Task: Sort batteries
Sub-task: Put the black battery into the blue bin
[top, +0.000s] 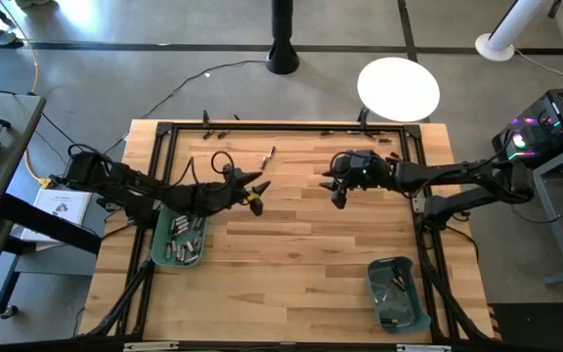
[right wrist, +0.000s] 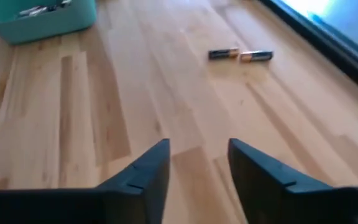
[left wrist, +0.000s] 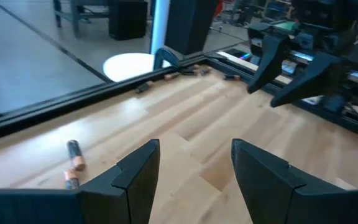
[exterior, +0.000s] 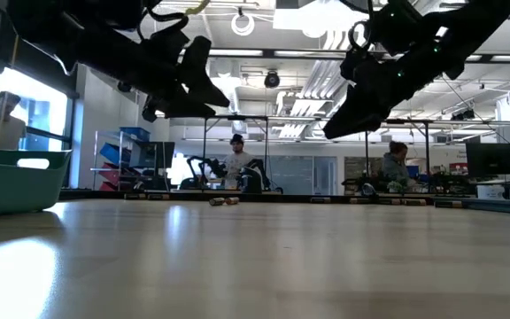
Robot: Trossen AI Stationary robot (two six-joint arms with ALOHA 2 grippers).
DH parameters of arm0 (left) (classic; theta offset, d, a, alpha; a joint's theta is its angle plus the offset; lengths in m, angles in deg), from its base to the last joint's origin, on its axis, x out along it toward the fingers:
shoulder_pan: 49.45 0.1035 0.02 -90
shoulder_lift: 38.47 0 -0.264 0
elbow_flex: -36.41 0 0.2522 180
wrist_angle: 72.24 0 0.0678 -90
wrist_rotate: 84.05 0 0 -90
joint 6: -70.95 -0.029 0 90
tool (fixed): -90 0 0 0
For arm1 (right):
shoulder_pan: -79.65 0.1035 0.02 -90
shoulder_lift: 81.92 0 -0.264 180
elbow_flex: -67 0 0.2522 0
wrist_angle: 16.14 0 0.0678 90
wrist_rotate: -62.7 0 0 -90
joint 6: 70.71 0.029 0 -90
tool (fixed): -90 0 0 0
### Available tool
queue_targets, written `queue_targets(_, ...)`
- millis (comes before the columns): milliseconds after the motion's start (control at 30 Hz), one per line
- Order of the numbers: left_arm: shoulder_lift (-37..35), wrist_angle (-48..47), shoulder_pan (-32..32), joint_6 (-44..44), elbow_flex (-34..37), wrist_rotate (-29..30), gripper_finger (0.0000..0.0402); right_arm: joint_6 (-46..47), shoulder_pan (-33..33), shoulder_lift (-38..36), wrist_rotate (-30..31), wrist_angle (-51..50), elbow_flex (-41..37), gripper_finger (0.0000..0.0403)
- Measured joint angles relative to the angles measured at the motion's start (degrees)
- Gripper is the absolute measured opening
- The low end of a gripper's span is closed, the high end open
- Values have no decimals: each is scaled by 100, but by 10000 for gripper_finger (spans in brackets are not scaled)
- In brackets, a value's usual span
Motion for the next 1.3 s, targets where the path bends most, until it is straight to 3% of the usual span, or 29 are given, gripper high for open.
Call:
queue_targets(167,2,-10,304,-135,0,-60,193,-139,-187,118,11,249,0,215)
queue_targets(300,4,-33,594,-281,1,-537,194,-362,-253,538,-9,821,0,234)
queue_targets(533,42,-116,1082,-602,1,-1252,215,-274,-272,1331,-203,1869,0,236)
queue_targets(900,423,-183,1590,-839,-63,-1558,261,29,-270,1970,-267,2221,4,236)
queue_targets(1100,1082,-863,1943,-509,-569,-1389,261,6,-270,2020,-267,2334,6,236)
queue_targets(1300,1764,-2217,2250,-199,-1354,-1528,250,2,-270,2022,-267,2400,7,236)
